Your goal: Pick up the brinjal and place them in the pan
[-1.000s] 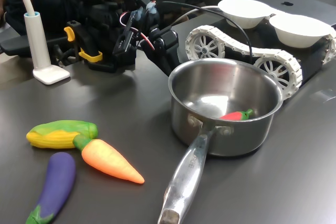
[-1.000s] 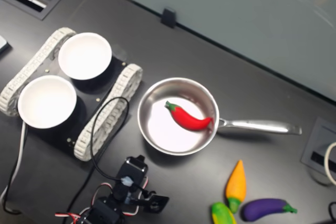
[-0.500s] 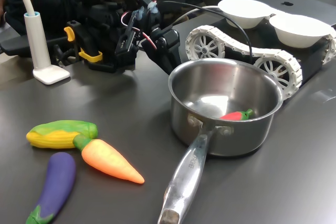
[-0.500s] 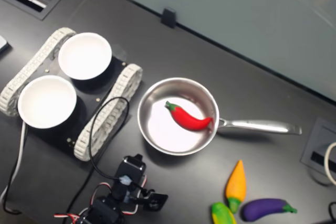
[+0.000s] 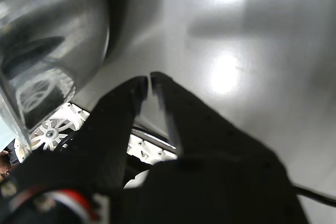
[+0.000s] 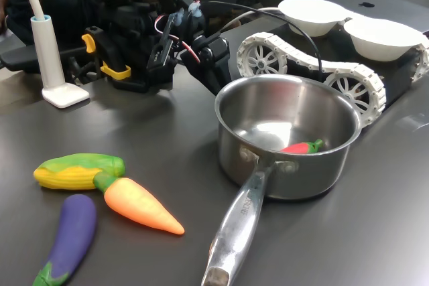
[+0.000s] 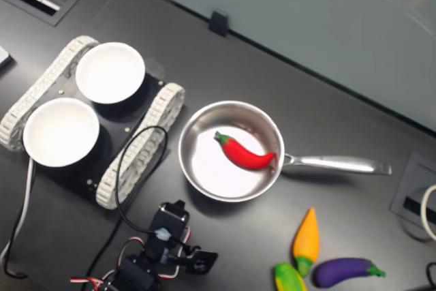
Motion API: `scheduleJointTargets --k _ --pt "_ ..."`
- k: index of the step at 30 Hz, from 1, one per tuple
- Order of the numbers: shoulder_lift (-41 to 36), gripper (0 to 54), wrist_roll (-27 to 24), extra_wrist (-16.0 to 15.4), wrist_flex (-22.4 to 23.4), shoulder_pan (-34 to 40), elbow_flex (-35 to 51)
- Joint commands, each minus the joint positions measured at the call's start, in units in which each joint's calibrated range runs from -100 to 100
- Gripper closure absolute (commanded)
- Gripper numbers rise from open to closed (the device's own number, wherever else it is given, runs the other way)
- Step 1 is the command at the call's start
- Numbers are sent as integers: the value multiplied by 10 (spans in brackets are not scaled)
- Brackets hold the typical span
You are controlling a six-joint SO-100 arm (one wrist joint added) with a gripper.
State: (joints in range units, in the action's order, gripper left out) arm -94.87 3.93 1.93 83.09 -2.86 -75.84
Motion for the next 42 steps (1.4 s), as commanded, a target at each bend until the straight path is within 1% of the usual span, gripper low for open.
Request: scheduleJointTargets --k 1,19,37,38,39,40,42 --pt "-7 534 4 7 -27 7 10" --pt "-7 534 1 7 -26 -6 11" --pt "-7 534 5 6 -24 -2 12" --pt "-7 534 9 6 -24 0 16" --pt "-7 534 19 6 0 -7 48" --pt "-7 534 18 2 9 -20 71" --pt "-7 534 9 2 5 -22 75"
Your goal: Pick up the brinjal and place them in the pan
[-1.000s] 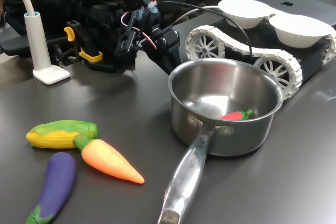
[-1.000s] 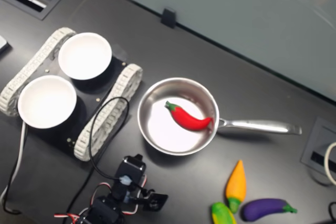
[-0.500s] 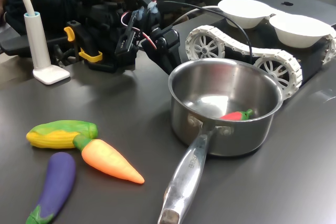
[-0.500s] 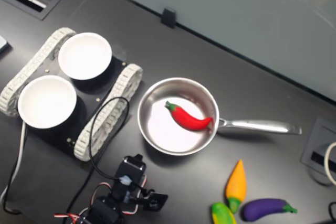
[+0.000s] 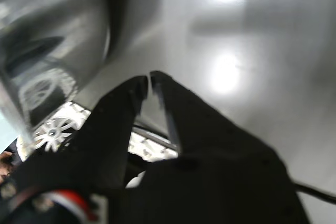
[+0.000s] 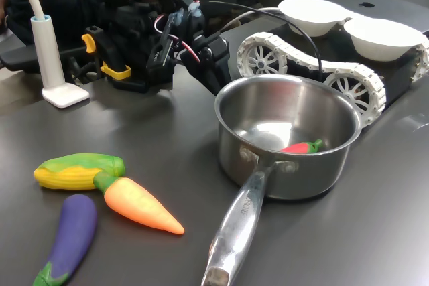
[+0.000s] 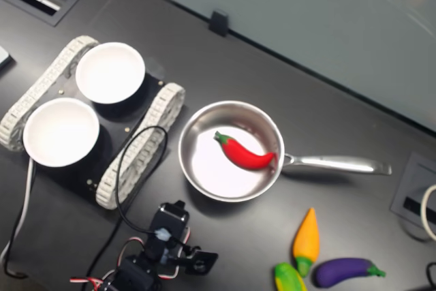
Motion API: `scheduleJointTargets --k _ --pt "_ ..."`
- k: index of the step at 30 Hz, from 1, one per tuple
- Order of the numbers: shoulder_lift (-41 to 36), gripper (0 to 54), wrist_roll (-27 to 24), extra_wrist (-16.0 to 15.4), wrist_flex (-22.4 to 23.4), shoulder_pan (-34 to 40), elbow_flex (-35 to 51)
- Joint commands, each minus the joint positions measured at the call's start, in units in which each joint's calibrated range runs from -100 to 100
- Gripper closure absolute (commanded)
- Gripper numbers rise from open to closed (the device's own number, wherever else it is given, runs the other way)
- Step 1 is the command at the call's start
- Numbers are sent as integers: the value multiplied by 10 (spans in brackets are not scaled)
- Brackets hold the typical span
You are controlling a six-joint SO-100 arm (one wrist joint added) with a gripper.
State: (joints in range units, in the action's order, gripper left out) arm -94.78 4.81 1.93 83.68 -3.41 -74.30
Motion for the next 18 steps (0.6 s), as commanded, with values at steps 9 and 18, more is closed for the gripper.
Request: scheduleJointTargets --k 9,18 --pt "-7 534 9 2 60 -20 120" --pt "-7 534 21 2 101 -48 172"
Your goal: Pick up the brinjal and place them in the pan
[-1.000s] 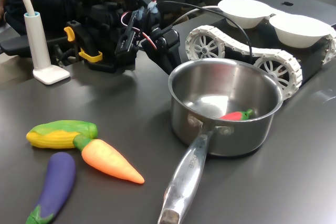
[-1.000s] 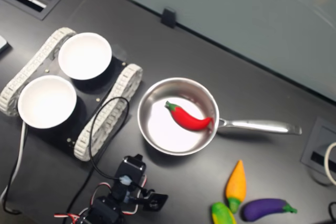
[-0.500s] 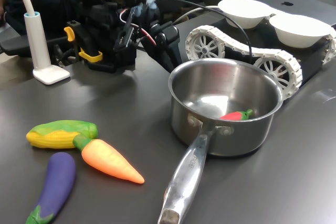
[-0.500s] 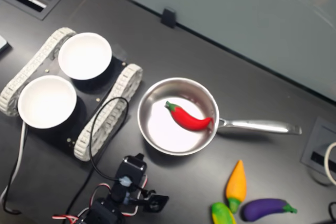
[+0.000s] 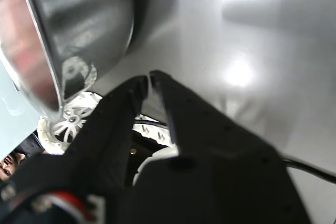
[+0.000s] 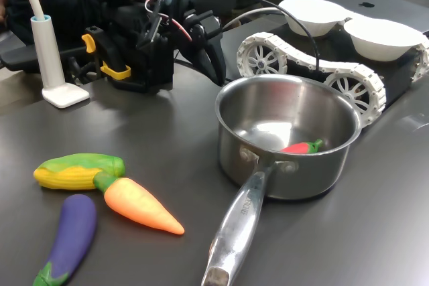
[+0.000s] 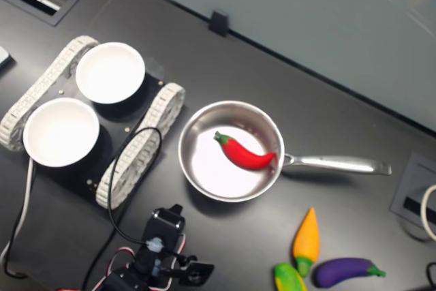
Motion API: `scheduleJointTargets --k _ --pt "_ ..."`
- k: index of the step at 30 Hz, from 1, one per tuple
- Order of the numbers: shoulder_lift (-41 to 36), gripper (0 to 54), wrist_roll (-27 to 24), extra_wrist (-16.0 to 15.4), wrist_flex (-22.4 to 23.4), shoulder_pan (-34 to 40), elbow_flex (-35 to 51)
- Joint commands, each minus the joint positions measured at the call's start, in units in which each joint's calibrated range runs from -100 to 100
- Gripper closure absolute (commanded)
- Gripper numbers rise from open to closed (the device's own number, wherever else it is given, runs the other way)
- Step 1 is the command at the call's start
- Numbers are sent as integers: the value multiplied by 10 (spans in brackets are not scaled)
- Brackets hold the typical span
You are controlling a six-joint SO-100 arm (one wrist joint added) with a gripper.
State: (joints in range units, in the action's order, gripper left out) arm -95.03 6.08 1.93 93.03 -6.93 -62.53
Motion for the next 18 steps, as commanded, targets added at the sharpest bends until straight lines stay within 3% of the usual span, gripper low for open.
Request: scheduleJointTargets --k 1,5,8,18 --pt "-5 534 10 2 7 -17 57" --pt "-5 534 11 2 9 -24 86" --pt "11 534 6 4 19 13 117" --pt "60 534 2 3 16 -9 170"
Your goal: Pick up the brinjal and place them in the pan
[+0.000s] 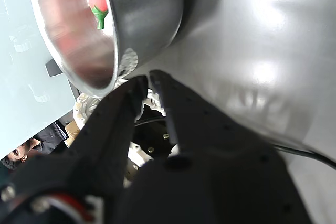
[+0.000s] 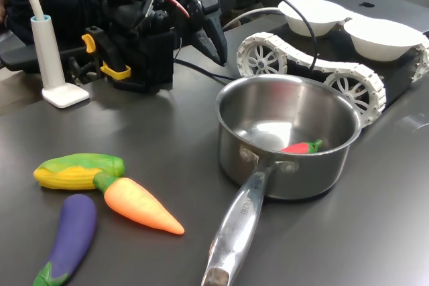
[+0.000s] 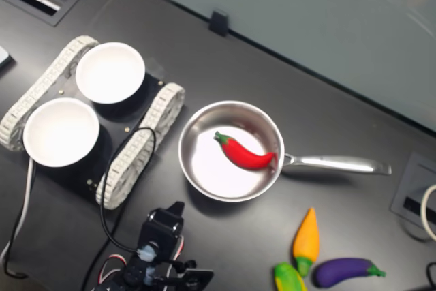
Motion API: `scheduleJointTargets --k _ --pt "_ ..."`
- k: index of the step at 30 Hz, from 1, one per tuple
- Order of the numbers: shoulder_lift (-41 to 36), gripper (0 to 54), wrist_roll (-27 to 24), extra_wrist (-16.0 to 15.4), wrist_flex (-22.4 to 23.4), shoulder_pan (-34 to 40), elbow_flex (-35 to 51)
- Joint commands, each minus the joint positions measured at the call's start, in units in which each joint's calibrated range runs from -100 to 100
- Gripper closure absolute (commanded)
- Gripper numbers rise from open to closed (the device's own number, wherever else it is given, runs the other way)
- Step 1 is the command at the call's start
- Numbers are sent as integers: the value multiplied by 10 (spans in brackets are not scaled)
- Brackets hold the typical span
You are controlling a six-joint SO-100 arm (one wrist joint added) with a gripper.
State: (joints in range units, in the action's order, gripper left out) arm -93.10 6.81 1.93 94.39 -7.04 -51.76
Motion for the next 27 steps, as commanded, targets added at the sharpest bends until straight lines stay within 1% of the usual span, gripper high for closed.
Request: scheduleJointTargets --k 1,4,11,18,27 --pt "58 534 -6 3 1 -12 75" --pt "108 534 -8 3 -3 -31 116" --pt "171 534 -3 3 -1 -72 186" --pt "198 534 -7 3 -2 -89 216" --pt "268 525 2 3 2 -152 290"
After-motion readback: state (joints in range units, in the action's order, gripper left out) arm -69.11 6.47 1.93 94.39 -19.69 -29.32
